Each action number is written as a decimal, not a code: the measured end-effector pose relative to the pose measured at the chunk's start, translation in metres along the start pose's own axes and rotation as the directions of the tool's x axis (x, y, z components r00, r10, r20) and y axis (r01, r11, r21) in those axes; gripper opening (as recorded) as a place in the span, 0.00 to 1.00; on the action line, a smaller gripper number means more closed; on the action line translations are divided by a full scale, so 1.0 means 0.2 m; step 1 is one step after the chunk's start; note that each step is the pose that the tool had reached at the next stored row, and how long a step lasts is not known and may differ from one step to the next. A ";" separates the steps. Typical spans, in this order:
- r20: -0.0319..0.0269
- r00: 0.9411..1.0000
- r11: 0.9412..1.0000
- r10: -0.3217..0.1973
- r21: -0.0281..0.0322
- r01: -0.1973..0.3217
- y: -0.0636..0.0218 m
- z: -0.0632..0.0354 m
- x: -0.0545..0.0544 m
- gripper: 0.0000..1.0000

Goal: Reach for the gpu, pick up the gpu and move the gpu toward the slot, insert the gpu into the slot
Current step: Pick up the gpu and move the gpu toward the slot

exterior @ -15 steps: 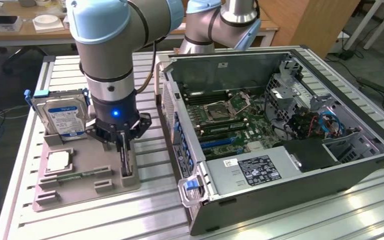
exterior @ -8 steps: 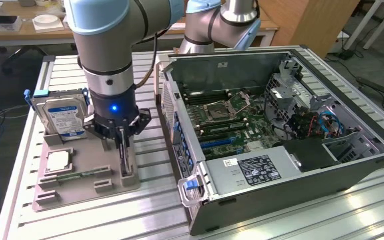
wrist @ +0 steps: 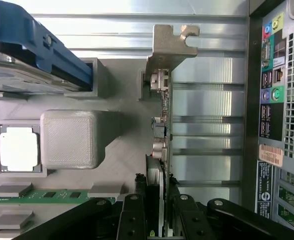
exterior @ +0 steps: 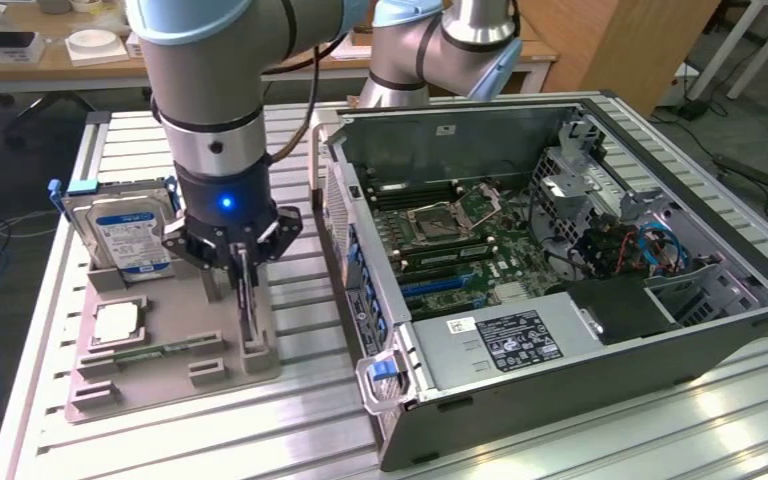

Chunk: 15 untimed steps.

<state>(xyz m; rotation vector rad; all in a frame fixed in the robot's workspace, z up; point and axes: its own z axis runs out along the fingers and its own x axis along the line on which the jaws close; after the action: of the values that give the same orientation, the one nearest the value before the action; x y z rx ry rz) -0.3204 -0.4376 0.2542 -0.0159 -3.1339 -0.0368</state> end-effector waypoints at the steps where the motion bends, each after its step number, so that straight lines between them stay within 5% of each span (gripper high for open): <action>1: 0.000 1.000 1.000 0.000 0.000 0.000 0.000 -0.011 0.00 0.26; 15: 0.000 1.000 1.000 0.000 0.000 0.000 0.004 -0.189 0.00 0.26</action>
<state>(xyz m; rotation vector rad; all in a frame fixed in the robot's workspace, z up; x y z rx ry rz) -0.3204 -0.4376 0.2919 -0.0159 -3.1339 -0.0368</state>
